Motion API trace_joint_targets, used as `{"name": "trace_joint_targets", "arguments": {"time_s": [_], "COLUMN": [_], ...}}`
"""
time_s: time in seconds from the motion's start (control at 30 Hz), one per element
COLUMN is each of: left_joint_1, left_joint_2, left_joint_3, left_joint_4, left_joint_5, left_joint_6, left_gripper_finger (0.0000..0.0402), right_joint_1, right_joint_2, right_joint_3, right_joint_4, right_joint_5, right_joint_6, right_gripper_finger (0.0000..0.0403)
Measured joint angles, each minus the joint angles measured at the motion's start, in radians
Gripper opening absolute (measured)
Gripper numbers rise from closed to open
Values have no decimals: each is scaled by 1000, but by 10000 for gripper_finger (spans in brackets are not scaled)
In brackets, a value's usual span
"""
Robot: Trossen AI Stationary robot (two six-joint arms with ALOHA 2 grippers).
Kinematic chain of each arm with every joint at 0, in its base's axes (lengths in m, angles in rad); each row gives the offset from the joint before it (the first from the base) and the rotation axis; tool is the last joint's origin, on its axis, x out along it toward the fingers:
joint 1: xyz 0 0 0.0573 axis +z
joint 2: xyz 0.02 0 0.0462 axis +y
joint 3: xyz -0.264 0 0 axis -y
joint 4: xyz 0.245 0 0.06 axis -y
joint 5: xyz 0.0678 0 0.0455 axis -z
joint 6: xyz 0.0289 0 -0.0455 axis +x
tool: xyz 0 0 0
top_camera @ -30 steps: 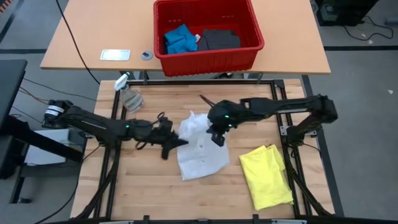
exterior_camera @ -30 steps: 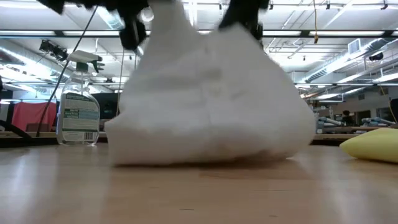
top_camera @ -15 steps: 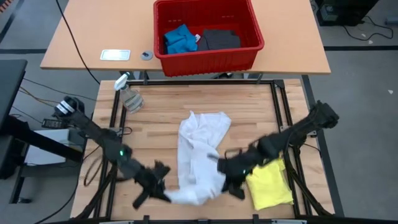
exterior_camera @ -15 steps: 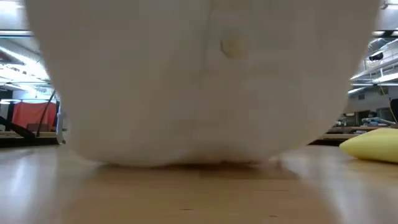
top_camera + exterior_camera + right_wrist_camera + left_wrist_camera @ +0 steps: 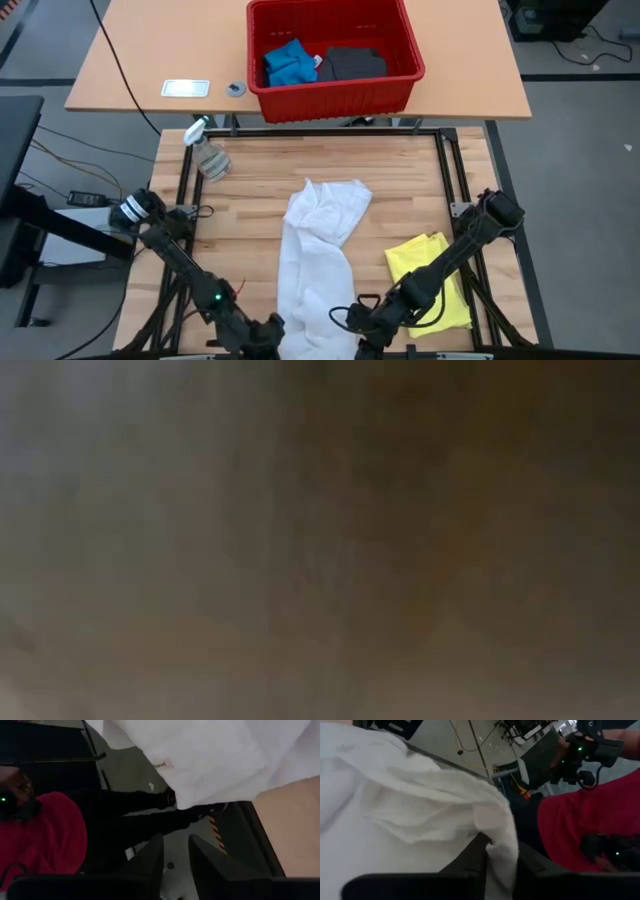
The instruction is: Fold Laundry from Bin
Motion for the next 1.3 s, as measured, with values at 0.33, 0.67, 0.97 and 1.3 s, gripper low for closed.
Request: {"name": "trace_joint_targets", "arguments": {"time_s": [0.33, 0.67, 0.97, 1.3], "left_joint_1": [0, -42, -13, 57], "left_joint_2": [-112, -258, -167, -136], "left_joint_3": [14, 14, 13, 13], "left_joint_4": [-140, -407, -437, -503], "left_joint_5": [-3, -320, -377, -388], "left_joint_6": [-30, -82, -167, -272], "left_gripper_finger": [120, 120, 120, 121], "right_joint_1": [-85, -297, -528, -747], "right_joint_2": [-83, -83, -83, -82], "right_joint_3": [0, 0, -9, -103], "right_joint_4": [-115, -299, -360, -325], "right_joint_5": [140, 419, 462, 303], "right_joint_6": [-62, -133, -297, -475], "right_gripper_finger": [112, 112, 112, 112]}}
